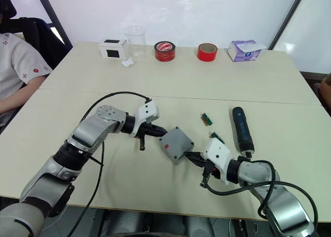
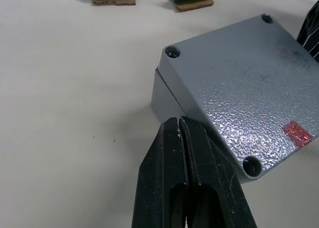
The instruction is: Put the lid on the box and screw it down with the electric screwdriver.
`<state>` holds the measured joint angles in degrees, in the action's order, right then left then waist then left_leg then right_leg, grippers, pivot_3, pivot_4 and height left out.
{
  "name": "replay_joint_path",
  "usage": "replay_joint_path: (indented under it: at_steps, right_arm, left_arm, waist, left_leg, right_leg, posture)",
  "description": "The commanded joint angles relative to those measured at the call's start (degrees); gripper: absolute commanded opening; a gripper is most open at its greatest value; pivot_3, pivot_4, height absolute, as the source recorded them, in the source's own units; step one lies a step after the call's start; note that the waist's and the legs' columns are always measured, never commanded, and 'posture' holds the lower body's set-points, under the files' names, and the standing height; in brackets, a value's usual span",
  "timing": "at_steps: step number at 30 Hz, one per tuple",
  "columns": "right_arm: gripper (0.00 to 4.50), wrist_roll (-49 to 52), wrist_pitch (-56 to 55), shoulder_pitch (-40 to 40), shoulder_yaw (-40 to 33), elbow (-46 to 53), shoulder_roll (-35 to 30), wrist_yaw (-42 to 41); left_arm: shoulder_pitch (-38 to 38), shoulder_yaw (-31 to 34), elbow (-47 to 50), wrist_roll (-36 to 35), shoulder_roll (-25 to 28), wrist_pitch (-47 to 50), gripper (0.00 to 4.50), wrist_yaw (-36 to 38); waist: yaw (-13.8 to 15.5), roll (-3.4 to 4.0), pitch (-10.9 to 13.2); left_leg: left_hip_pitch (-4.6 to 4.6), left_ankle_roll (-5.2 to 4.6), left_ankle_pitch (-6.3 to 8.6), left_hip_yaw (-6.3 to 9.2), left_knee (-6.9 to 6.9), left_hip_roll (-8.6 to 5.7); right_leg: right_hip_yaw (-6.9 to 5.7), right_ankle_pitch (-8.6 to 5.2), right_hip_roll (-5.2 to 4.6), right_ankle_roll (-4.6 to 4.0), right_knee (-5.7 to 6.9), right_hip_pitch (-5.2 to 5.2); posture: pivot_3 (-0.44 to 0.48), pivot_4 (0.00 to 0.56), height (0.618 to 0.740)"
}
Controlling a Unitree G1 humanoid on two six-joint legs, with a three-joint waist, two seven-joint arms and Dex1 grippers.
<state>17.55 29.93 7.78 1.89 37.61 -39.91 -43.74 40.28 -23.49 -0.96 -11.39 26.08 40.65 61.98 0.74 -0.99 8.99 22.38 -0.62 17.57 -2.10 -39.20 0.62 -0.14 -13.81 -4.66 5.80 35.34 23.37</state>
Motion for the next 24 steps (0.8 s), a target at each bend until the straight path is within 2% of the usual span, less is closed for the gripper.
replay_joint_path:
  at_steps: [1, 7, 24]
  right_arm:
    - [0.05, 1.58, 1.46, -1.3, -0.72, 4.08, -0.16, 0.97]
    - [0.05, 2.96, 1.33, -1.72, -3.37, 1.77, -1.84, -0.85]
    - [0.05, 2.1, -0.44, -0.3, -3.23, 0.69, -2.54, -1.35]
  left_arm:
    - [0.54, -0.25, 0.5, 0.06, -0.55, -2.04, 0.0, 0.43]
    - [2.99, 3.25, -1.9, -1.51, -1.04, -0.82, 0.0, -0.14]
    - [1.01, 1.8, 1.18, -1.65, -0.81, 0.68, 0.0, 0.31]
  waist:
    - [0.0, 0.0, 0.0]
    - [-0.01, 0.0, 0.0]
    - [-0.01, 0.0, 0.0]
  left_leg:
    - [0.0, 0.0, 0.0, 0.0, 0.0, 0.0]
    - [0.0, 0.0, 0.0, 0.0, -0.01, -0.01]
    - [0.0, 0.0, 0.0, 0.0, -0.01, -0.01]
  right_leg:
    - [0.0, 0.0, 0.0, 0.0, 0.0, 0.0]
    - [0.0, 0.0, -0.01, 0.0, 0.0, 0.0]
    - [-0.01, 0.02, 0.01, 0.03, 0.02, 0.0]
  posture:
    - [0.0, 0.15, 0.74]
    - [0.0, 0.15, 0.74]
    - [0.0, 0.15, 0.74]
